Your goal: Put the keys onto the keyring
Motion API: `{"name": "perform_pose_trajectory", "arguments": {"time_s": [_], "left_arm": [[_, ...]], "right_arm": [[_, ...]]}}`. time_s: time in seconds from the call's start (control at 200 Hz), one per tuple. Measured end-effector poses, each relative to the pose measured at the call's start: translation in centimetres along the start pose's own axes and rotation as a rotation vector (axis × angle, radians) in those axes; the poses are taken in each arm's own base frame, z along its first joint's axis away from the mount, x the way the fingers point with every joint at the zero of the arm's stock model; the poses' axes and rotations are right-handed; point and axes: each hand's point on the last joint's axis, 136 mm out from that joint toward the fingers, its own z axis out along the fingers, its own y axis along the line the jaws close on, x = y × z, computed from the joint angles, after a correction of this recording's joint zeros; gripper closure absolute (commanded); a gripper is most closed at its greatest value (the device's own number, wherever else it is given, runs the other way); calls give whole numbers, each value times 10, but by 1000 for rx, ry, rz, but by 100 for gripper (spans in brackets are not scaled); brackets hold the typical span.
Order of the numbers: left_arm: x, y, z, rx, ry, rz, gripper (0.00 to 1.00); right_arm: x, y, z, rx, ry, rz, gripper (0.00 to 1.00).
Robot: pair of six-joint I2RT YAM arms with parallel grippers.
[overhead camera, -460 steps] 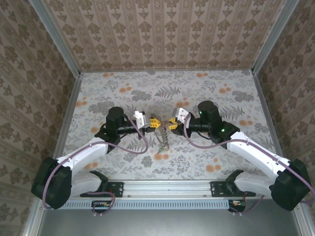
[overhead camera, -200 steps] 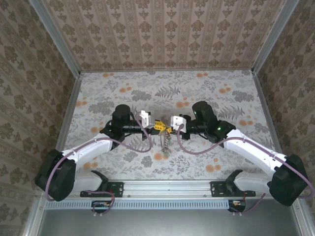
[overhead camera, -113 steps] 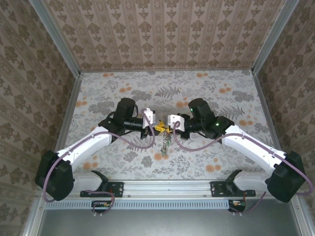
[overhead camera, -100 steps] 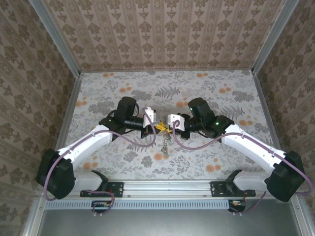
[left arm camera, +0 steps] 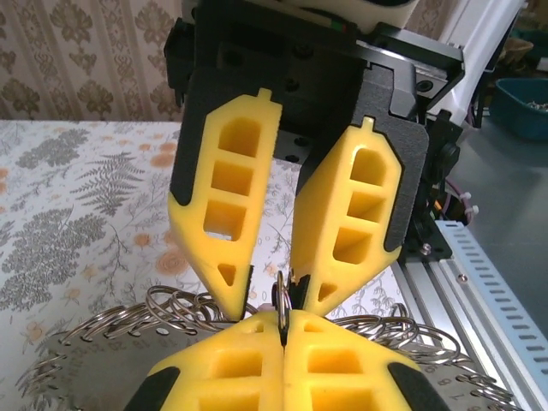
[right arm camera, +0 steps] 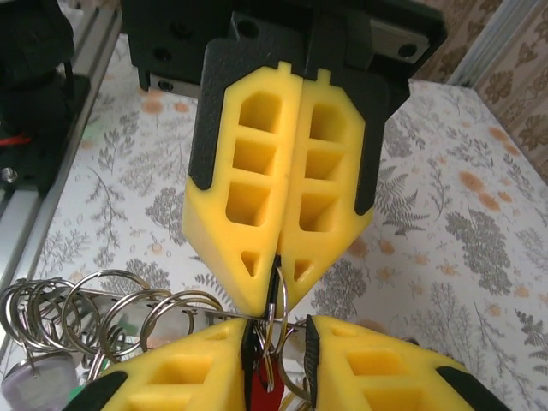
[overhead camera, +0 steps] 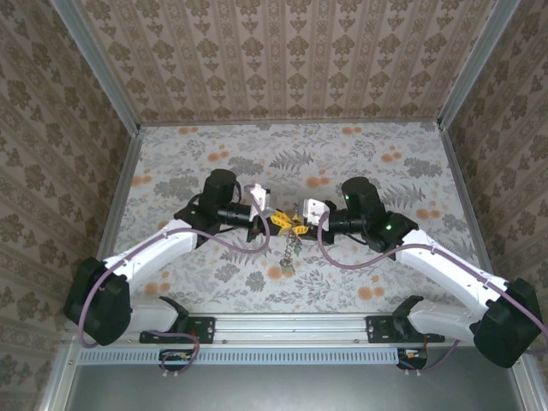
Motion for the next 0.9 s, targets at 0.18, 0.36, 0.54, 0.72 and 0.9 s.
{"name": "perform_pose_trajectory", "arguments": {"time_s": [0.18, 0.36, 0.54, 0.72, 0.9], "left_arm": [[-8, -6, -4, -3, -42, 20, 100], [-14, -4, -7, -12, -81, 28, 100], [-19, -1, -9, -25, -103, 33, 100], [-16, 1, -10, -32, -103, 14, 100], [-11, 4, -12, -52, -99, 2, 100]], "right_arm": [[-7, 2, -3, -31, -43, 10, 70], [-14, 0, -7, -63, -56, 21, 70], [-19, -1, -8, -83, -74, 20, 70], [-17, -1, -2, -109, -76, 48, 80], [-14, -4, 3, -122, -82, 85, 90]]}}
